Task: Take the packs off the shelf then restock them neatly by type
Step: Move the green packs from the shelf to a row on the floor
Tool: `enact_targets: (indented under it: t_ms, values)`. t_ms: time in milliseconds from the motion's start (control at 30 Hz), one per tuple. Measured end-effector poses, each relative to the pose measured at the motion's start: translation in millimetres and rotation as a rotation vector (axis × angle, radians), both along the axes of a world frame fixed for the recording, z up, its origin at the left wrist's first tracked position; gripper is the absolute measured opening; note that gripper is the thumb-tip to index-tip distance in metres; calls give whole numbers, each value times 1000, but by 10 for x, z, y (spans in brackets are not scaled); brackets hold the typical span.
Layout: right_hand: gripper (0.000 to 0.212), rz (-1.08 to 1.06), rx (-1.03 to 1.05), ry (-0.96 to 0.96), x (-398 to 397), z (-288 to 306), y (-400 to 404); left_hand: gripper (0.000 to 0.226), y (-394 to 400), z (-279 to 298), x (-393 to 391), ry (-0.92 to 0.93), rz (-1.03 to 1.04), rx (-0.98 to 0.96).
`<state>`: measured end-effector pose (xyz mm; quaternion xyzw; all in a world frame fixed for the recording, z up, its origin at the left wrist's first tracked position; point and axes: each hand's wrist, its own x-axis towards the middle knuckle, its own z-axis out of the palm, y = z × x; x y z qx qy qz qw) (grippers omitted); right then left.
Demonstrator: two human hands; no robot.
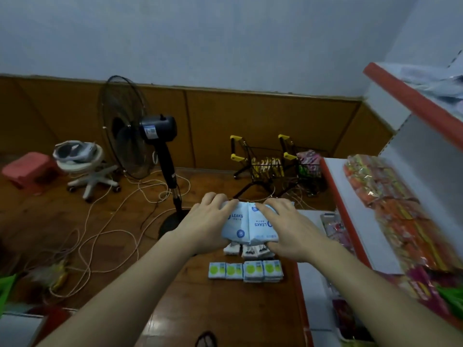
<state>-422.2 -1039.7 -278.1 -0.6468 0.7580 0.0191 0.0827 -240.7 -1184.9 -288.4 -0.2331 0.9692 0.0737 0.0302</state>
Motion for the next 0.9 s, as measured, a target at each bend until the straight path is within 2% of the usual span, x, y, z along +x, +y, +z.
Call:
enact_targets:
  t_ms: [267, 400, 533, 900]
  values:
    - [93, -25, 126, -56, -361, -1131, -1144, 97, -1102, -1192, -350, -62, 12, 86]
    - [88, 5, 168, -1, -470, -1865, -1531, 96, -1392, -1965, -481, -128, 43, 127]
    - [87, 27, 203, 45, -573, -2839, -1779, 93, -1620, -2934, -643, -173, 69, 180]
    - [79, 63, 161, -40, -729, -5587, -1880, 90, -1669, -5649, -791, -269, 107, 277]
